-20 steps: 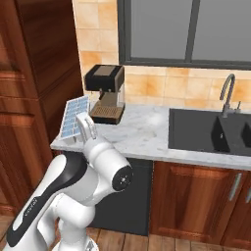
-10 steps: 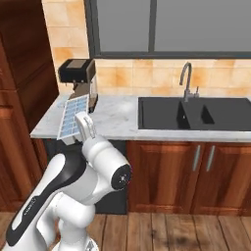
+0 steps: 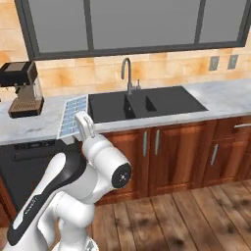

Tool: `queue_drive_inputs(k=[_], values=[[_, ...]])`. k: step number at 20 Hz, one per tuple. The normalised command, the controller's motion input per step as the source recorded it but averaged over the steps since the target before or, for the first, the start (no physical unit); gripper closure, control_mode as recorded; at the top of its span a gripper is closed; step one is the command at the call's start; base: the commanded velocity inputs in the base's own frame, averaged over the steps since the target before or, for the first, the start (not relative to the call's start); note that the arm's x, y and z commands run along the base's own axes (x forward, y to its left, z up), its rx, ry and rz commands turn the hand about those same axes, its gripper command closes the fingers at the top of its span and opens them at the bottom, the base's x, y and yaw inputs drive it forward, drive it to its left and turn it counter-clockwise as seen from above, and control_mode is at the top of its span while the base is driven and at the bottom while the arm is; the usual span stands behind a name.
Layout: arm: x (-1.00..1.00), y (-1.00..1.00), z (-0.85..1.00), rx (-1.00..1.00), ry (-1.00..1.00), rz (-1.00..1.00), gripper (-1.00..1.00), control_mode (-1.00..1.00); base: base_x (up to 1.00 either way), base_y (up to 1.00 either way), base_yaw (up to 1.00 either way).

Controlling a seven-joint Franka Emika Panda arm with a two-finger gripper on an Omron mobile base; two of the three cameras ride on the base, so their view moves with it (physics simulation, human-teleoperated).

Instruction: The ice cube tray has been filled with water. Take the tray and place it in the freezer to make ice. Close the freezer door after placing the tray.

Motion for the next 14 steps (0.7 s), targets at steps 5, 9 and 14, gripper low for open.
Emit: queue_drive_inputs(k=[5,9,14], values=[[0.00,0.00,0.00,0.00,0.00,0.00,1.00,1.00,-0.15,-0.47,-0.51],[0.00,0.00,0.00,0.00,0.00,0.00,1.00,1.00,-0.13,-0.44,-0.51],[0.00,0.00,0.00,0.00,0.00,0.00,1.00,1.00,-0.11,-0.44,-0.53]])
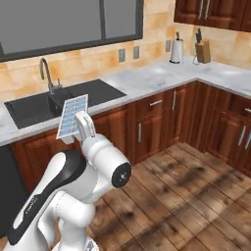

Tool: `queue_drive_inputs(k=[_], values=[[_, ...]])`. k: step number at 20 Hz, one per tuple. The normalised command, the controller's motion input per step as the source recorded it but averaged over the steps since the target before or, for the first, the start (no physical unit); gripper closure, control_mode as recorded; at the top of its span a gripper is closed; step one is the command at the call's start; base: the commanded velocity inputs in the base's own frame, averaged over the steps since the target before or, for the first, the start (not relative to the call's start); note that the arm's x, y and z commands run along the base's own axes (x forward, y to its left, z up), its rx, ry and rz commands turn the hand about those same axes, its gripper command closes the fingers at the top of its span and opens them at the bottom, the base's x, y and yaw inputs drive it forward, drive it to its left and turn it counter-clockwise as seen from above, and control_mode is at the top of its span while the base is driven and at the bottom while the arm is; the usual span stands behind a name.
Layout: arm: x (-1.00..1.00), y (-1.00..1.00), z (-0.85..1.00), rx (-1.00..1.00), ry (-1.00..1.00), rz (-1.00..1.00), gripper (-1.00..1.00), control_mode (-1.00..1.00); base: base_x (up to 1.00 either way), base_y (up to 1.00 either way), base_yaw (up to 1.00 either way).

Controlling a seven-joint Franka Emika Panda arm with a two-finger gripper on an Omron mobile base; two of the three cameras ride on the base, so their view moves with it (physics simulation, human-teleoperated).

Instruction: The ice cube tray has been filled with water. Take the tray and place it in the freezer to make ice. Close the freezer door after placing the tray.

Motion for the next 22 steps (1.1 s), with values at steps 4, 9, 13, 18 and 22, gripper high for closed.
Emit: queue_drive_inputs(k=[4,9,13,18,22], values=[[0.00,0.00,0.00,0.00,0.00,0.00,1.00,1.00,-0.07,-0.37,-0.59],[0.00,0.00,0.00,0.00,0.00,0.00,1.00,1.00,-0.02,-0.33,-0.59],[0.00,0.00,0.00,0.00,0.00,0.00,1.00,1.00,-0.02,-0.35,-0.59],[0.00,0.00,0.00,0.00,0.00,0.00,1.00,1.00,-0.06,-0.27,-0.58],[0.00,0.00,0.00,0.00,0.00,0.00,1.00,1.00,-0.07,-0.15,-0.57]])
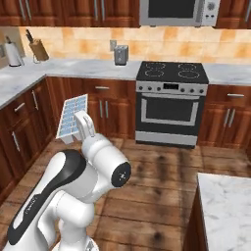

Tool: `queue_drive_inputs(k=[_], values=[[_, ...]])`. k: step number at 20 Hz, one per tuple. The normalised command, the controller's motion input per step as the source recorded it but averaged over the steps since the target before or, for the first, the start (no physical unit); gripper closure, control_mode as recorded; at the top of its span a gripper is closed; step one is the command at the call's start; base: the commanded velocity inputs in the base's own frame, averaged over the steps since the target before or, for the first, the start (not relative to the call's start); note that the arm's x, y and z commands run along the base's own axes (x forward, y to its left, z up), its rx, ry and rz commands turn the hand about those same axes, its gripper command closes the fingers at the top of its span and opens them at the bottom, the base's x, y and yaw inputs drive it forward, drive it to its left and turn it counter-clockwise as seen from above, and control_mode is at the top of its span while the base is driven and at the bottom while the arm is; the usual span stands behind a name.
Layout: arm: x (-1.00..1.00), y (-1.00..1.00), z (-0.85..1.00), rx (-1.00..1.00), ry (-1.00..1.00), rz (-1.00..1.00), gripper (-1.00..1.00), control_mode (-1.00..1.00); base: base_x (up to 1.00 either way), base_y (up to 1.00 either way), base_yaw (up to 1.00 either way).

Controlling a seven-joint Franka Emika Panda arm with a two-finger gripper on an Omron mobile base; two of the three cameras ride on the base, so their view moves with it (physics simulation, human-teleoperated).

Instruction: The ice cube tray has been filled with water. Take the tray and place it in the freezer to make ice. Close the freezer door after placing the tray.

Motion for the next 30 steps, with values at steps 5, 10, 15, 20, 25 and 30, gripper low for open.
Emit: queue_drive_inputs(k=[5,10,15,20,25,30], values=[[0.00,0.00,0.00,0.00,0.00,0.00,1.00,1.00,-0.01,0.00,-0.55],[0.00,0.00,0.00,0.00,0.00,0.00,1.00,1.00,0.18,0.35,-0.50],[0.00,0.00,0.00,0.00,0.00,0.00,1.00,1.00,0.53,0.62,-0.43],[0.00,0.00,0.00,0.00,0.00,0.00,1.00,1.00,0.78,0.95,-0.40],[0.00,0.00,0.00,0.00,0.00,0.00,1.00,1.00,0.78,0.90,-0.41],[0.00,0.00,0.00,0.00,0.00,0.00,1.00,1.00,0.56,0.57,-0.48]])
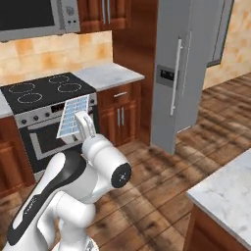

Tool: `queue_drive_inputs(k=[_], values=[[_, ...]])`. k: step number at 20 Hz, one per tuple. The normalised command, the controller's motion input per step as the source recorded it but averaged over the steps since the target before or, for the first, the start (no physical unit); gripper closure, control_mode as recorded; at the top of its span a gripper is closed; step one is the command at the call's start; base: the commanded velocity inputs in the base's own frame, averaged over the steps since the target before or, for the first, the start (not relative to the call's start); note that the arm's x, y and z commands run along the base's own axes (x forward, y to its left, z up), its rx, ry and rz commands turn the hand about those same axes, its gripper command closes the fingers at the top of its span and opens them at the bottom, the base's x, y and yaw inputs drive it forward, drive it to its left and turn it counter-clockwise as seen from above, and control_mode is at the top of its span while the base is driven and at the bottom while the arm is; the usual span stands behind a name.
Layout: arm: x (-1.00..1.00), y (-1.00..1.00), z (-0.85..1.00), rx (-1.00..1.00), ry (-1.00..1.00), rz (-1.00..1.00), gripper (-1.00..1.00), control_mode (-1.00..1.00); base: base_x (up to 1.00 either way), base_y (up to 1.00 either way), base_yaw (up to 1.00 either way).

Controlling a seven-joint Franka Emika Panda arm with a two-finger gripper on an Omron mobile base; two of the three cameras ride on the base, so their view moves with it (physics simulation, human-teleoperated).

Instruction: The ice cube tray has been filled with water. Take the tray and place it in the freezer to make ice. Close the freezer door after placing the tray.

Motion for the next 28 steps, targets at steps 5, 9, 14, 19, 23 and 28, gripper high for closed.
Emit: queue_drive_inputs(k=[5,9,14,19,23,28], values=[[0.00,0.00,0.00,0.00,0.00,0.00,1.00,1.00,0.53,0.47,-0.56],[0.00,0.00,0.00,0.00,0.00,0.00,1.00,1.00,0.56,0.42,-0.59],[0.00,0.00,0.00,0.00,0.00,0.00,1.00,1.00,0.62,0.38,-0.58],[0.00,0.00,0.00,0.00,0.00,0.00,1.00,1.00,0.70,0.47,-0.57],[0.00,0.00,0.00,0.00,0.00,0.00,1.00,1.00,0.76,0.61,-0.55],[0.00,0.00,0.00,0.00,0.00,0.00,1.00,1.00,0.81,0.65,-0.41]])
